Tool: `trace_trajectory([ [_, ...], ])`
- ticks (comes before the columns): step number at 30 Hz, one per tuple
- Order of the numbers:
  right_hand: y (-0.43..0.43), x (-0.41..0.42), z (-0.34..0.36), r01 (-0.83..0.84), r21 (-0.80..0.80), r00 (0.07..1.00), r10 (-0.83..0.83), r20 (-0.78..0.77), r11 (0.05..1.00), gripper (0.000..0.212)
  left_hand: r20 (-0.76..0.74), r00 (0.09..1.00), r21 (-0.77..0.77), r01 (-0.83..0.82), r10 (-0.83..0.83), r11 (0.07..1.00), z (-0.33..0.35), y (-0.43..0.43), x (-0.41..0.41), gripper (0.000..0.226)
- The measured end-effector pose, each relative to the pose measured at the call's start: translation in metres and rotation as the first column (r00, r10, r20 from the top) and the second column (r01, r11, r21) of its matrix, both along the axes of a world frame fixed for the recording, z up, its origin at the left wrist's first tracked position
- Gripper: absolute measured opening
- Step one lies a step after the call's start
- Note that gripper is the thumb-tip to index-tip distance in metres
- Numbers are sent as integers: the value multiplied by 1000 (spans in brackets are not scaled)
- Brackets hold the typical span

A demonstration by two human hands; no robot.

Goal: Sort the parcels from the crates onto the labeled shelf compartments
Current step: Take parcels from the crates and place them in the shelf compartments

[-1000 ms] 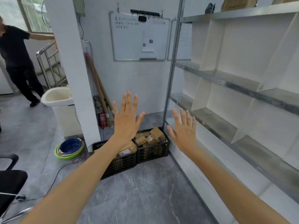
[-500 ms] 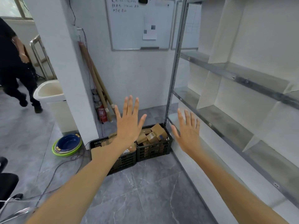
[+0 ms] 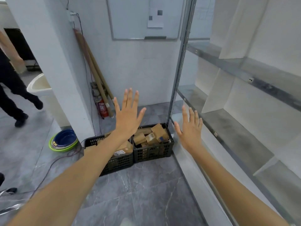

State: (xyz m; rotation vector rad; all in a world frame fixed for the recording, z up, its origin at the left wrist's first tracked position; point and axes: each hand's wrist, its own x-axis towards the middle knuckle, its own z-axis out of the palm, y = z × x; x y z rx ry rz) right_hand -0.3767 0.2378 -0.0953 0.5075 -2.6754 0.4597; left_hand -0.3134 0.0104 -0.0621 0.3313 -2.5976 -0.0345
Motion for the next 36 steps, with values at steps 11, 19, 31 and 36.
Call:
trace_trajectory([
  [11, -38, -119, -25, -11, 69, 999, 8, 45, 998, 66, 45, 999, 21, -15, 14, 1000, -23, -49, -117, 70],
  [19, -95, -202, -40, -2, 96, 996, -7, 92, 995, 67, 95, 995, 20, 24, -25, 1000, -37, -106, -218, 67],
  [31, -131, -310, -83, 5, 149, 969, -42, 244, 989, 69, 215, 973, 107, 68, -90, 992, -81, -135, -340, 68],
  [36, -126, -375, -110, -39, 115, 932, -6, 361, 993, 64, 284, 955, 205, 29, -88, 978, -94, -130, -412, 68],
])
